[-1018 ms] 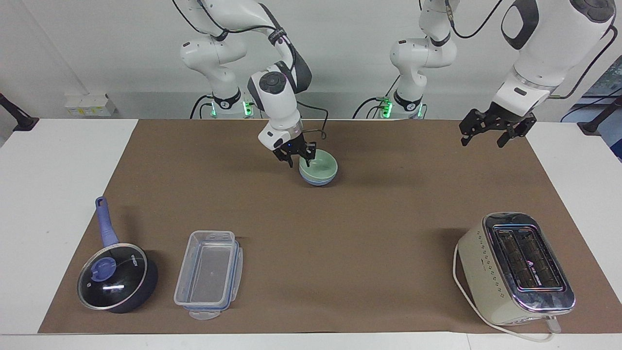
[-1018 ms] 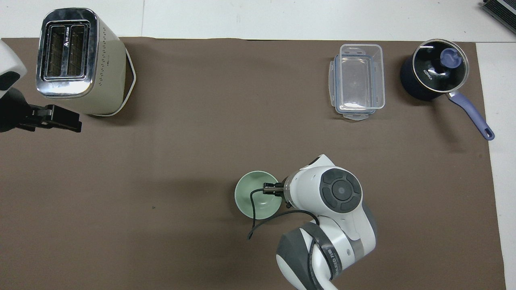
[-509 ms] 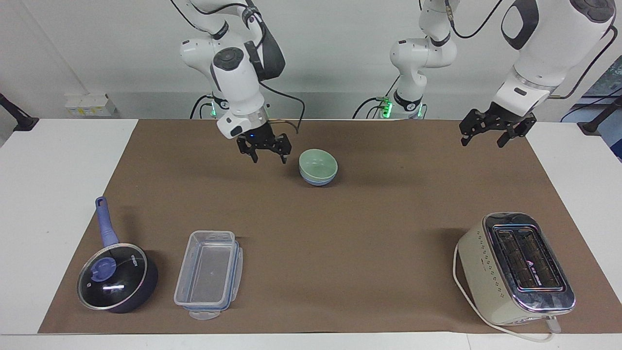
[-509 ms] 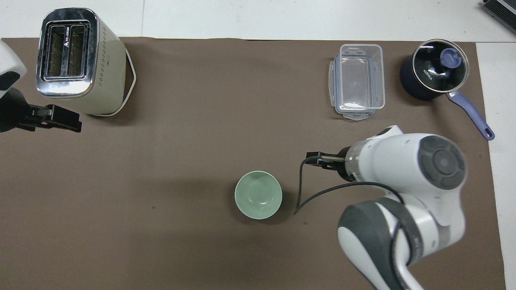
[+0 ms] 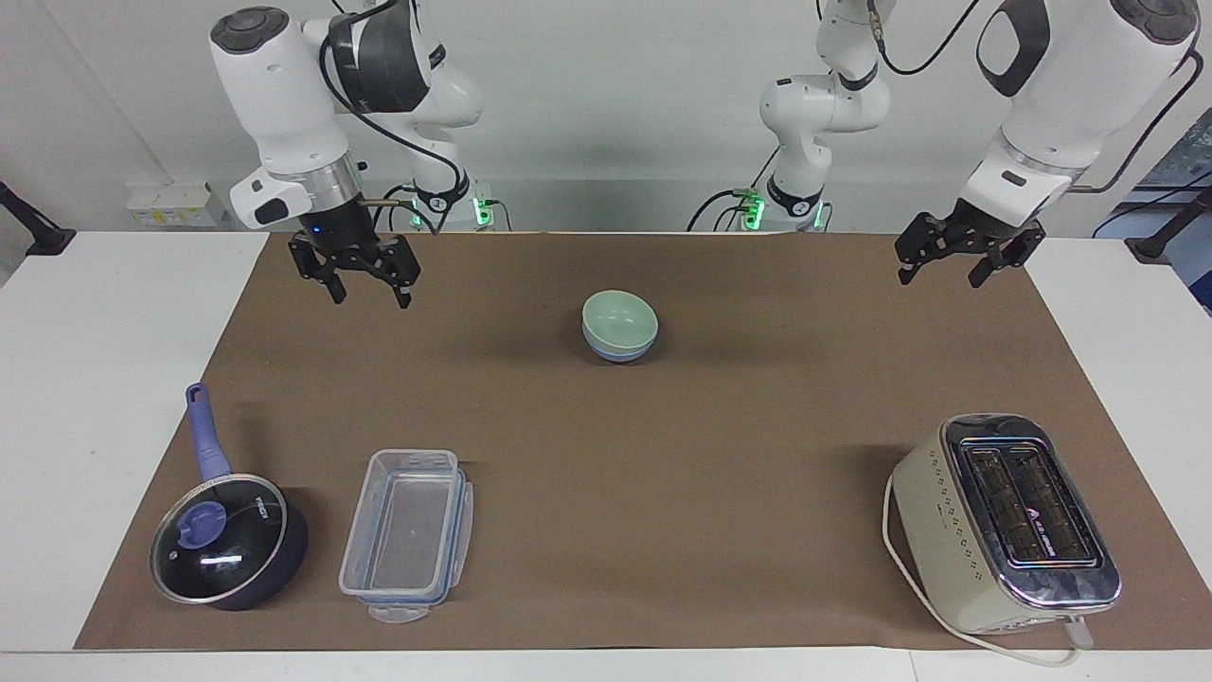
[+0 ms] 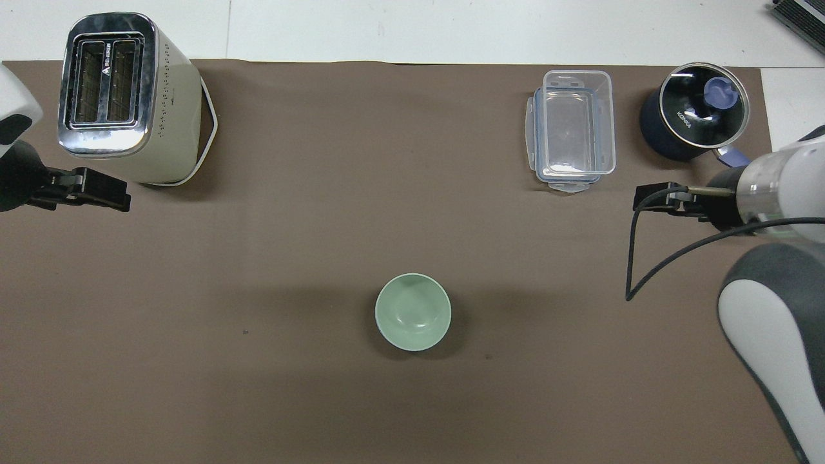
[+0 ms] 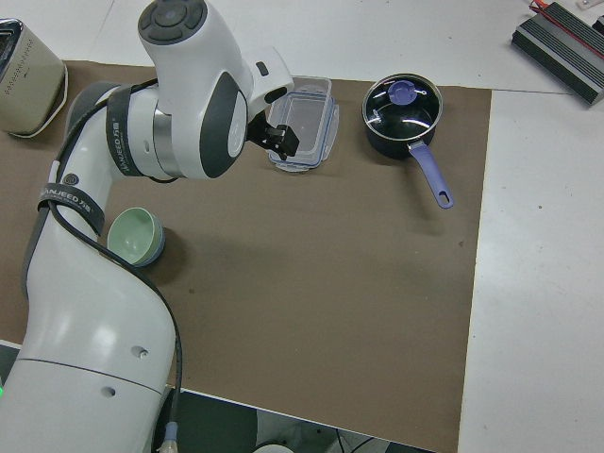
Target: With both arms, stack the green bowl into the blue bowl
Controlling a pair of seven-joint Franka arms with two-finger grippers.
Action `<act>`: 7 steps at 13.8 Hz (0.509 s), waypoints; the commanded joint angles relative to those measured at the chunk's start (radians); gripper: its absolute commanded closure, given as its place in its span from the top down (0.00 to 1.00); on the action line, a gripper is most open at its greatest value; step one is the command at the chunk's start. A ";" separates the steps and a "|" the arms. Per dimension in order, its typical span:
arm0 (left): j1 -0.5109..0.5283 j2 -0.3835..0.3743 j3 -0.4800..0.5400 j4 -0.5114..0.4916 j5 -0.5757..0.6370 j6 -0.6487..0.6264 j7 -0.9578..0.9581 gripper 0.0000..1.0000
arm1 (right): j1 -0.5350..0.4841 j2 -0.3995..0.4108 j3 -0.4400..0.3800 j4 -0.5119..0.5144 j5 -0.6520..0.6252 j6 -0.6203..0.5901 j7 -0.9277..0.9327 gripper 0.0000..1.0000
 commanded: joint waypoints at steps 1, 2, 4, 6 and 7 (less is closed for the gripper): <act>0.013 -0.027 -0.005 -0.034 -0.015 0.022 0.002 1.00 | -0.014 0.090 0.015 0.210 -0.042 -0.152 -0.006 1.00; 0.013 -0.027 -0.005 -0.034 -0.015 0.022 0.002 1.00 | -0.014 0.112 0.015 0.266 -0.053 -0.202 0.000 1.00; 0.013 -0.027 -0.005 -0.034 -0.015 0.022 0.002 1.00 | -0.014 0.138 0.015 0.359 -0.096 -0.291 0.000 1.00; 0.013 -0.027 -0.005 -0.034 -0.015 0.023 0.002 1.00 | -0.014 0.129 0.013 0.372 -0.093 -0.335 -0.001 1.00; 0.013 -0.027 -0.005 -0.034 -0.015 0.019 0.001 1.00 | -0.016 0.108 0.012 0.358 -0.091 -0.338 0.002 1.00</act>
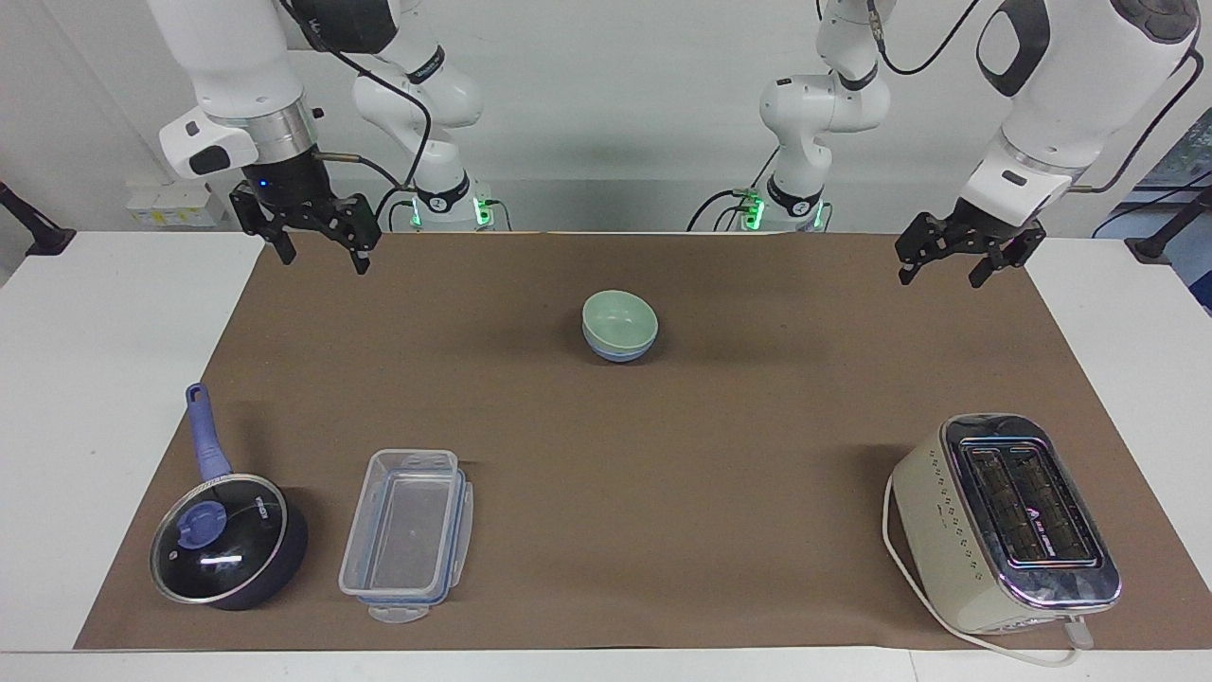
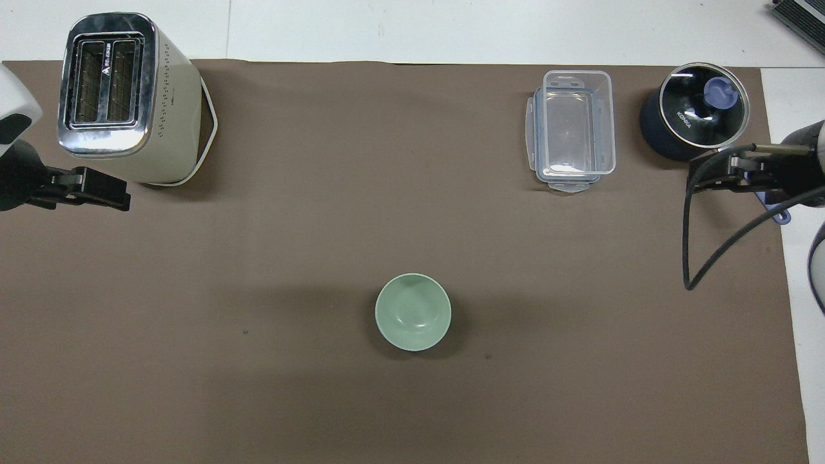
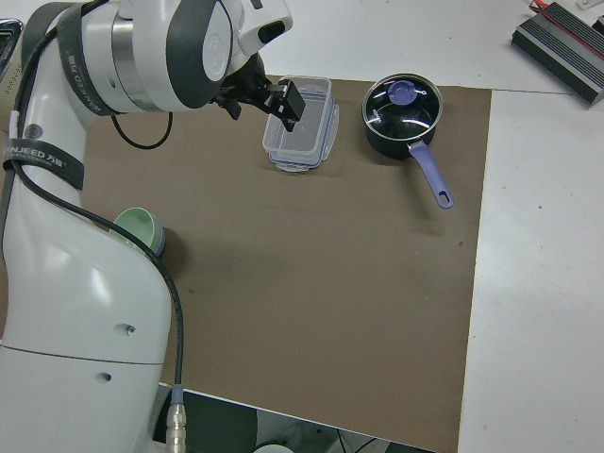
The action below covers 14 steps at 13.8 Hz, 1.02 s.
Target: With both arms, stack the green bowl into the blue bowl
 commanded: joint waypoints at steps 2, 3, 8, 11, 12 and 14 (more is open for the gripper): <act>0.011 -0.052 -0.005 -0.034 -0.015 -0.028 0.001 1.00 | -0.025 -0.062 0.013 -0.075 -0.002 -0.027 0.003 1.00; 0.011 -0.057 -0.005 -0.034 -0.015 -0.035 0.001 1.00 | -0.027 -0.074 0.013 -0.099 0.000 -0.026 -0.003 1.00; 0.011 -0.060 -0.005 -0.034 -0.015 -0.036 -0.004 1.00 | -0.030 -0.071 0.011 -0.095 0.038 -0.022 -0.006 1.00; 0.008 -0.063 -0.006 -0.035 -0.018 -0.025 -0.005 1.00 | -0.030 -0.071 0.011 -0.095 0.040 -0.023 -0.006 1.00; 0.008 -0.063 -0.006 -0.037 -0.018 -0.023 -0.007 1.00 | -0.030 -0.073 0.011 -0.095 0.040 -0.023 -0.006 1.00; 0.008 -0.068 -0.006 -0.040 -0.018 -0.023 -0.007 1.00 | -0.028 -0.073 0.013 -0.095 0.040 -0.023 -0.006 1.00</act>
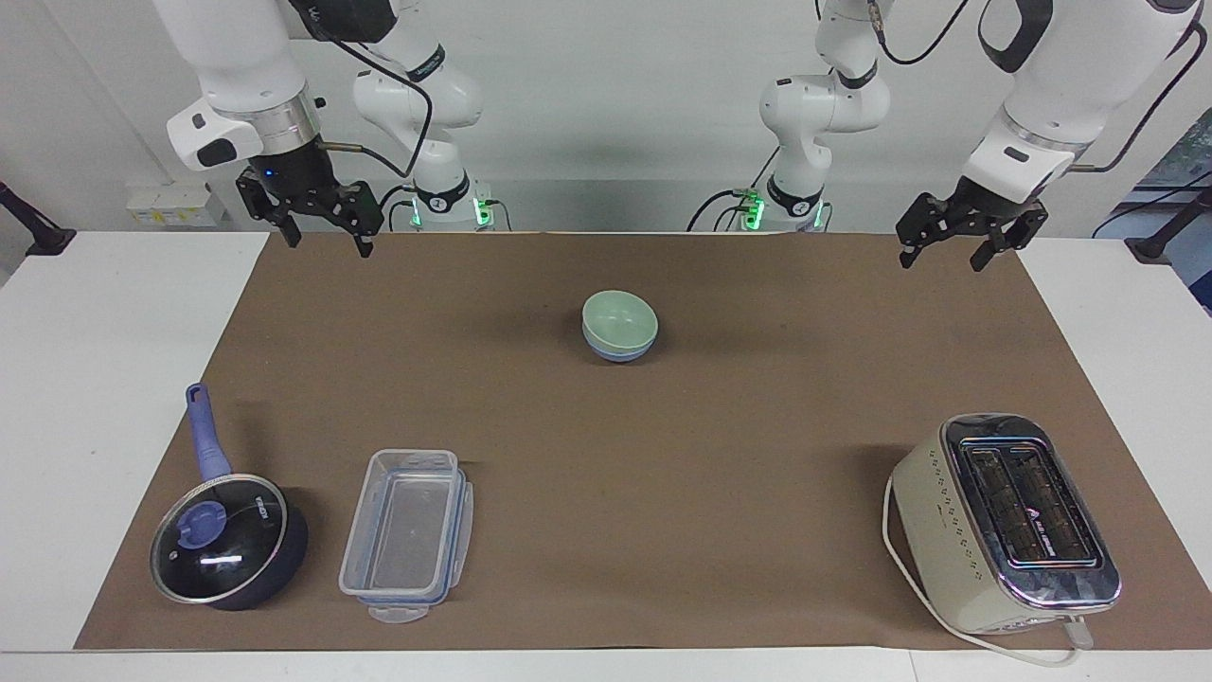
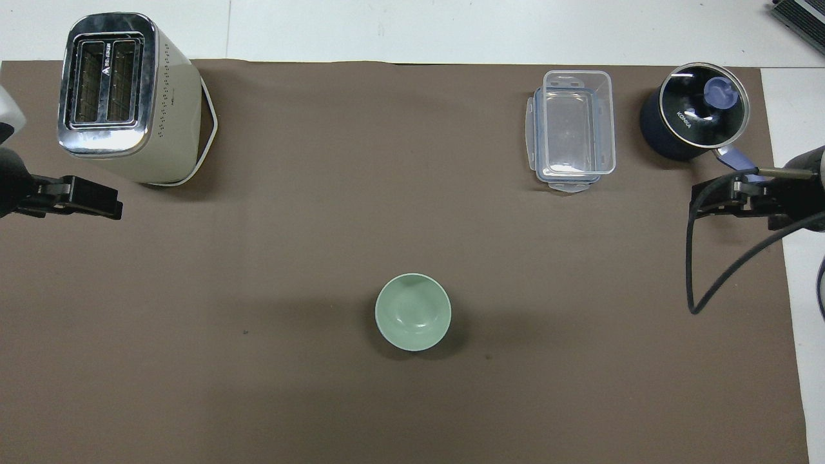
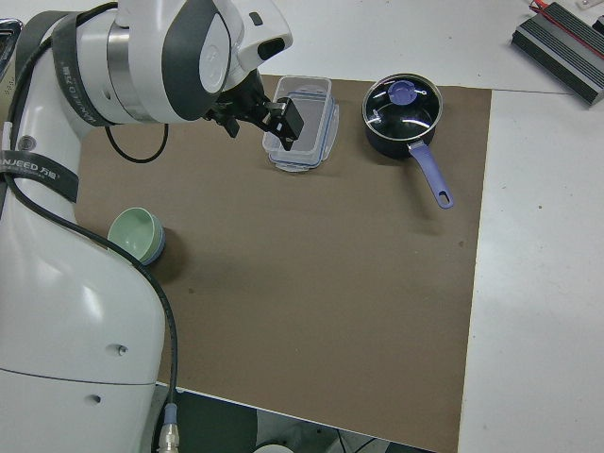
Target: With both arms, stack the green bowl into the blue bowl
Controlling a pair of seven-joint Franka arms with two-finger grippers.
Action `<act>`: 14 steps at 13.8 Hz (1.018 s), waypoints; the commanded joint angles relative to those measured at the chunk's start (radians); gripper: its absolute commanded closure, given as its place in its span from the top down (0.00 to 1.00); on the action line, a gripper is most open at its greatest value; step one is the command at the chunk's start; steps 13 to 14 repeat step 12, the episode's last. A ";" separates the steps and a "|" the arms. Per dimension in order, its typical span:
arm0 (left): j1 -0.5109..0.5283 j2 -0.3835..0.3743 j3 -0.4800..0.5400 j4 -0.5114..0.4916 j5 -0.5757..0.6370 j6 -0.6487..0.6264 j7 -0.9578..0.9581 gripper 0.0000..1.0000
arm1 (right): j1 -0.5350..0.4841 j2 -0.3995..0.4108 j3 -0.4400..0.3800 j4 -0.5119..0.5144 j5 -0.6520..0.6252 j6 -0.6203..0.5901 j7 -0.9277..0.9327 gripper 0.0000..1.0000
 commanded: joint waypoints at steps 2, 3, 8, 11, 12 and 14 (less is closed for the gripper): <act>0.008 -0.031 -0.004 -0.038 -0.015 0.009 -0.006 1.00 | -0.020 -0.025 0.012 -0.030 0.027 0.010 -0.010 1.00; 0.008 -0.031 -0.004 -0.038 -0.015 0.009 -0.006 1.00 | -0.020 -0.025 0.012 -0.030 0.032 0.009 -0.010 1.00; 0.005 -0.032 -0.004 -0.041 -0.015 0.010 -0.004 1.00 | -0.020 -0.028 0.011 -0.035 0.044 0.003 -0.061 1.00; 0.007 -0.032 -0.004 -0.045 -0.017 0.010 0.000 1.00 | -0.020 -0.028 0.011 -0.035 0.044 0.001 -0.056 1.00; 0.007 -0.032 -0.004 -0.047 -0.018 0.010 0.000 1.00 | -0.020 -0.028 0.011 -0.035 0.044 0.000 -0.055 1.00; 0.007 -0.032 -0.004 -0.047 -0.018 0.010 0.000 1.00 | -0.020 -0.028 0.011 -0.035 0.044 0.000 -0.055 1.00</act>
